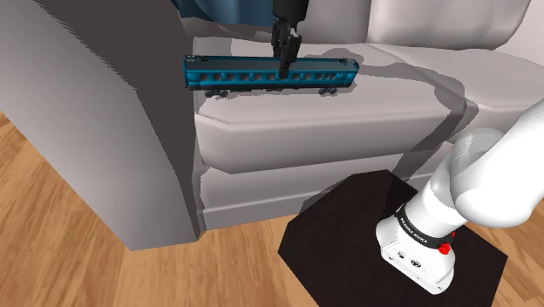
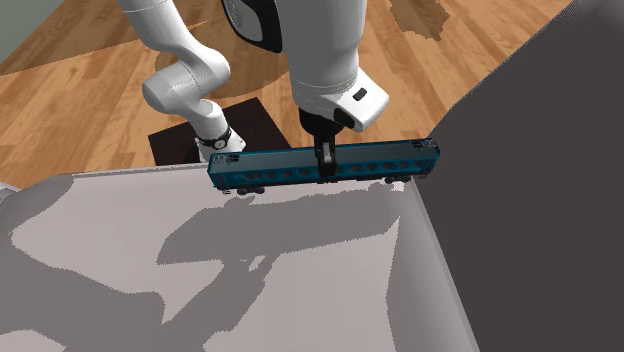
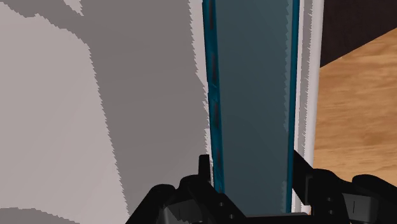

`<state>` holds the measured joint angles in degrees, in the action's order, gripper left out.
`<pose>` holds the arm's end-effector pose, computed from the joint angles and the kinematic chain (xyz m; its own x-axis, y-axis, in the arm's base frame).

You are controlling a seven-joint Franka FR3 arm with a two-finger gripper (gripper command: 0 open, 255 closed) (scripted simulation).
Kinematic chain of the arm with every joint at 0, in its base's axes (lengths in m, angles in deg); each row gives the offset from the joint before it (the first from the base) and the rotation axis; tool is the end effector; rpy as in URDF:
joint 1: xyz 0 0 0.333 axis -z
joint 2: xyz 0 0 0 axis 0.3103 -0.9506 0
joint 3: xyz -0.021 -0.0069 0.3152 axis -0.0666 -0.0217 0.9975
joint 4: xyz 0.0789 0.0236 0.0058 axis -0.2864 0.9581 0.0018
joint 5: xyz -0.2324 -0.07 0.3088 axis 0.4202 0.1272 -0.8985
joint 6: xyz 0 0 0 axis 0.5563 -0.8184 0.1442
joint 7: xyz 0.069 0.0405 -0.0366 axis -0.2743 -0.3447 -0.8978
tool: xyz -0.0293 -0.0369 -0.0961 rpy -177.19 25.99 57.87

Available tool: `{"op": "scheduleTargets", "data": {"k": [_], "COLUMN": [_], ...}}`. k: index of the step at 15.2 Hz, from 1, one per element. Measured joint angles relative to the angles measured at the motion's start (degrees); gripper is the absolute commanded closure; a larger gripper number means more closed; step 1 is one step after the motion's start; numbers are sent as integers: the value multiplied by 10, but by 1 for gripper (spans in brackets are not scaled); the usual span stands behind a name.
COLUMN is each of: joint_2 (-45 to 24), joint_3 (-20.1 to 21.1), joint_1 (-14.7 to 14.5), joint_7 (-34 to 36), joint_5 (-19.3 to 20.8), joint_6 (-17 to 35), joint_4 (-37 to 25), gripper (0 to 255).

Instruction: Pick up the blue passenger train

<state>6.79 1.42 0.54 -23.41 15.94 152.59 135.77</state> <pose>0.4778 0.1562 0.5465 0.4230 0.9051 0.0440 0.9060 -0.4215 -0.0396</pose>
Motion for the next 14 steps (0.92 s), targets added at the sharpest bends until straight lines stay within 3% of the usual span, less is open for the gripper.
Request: {"op": "scheduleTargets", "data": {"k": [8,14], "joint_2": [0,-1], "joint_3": [0,-1], "joint_1": [0,0], "joint_7": [0,1], "joint_5": [0,1], "joint_6": [1,-37], "joint_4": [0,-36], "gripper": [255,255]}}
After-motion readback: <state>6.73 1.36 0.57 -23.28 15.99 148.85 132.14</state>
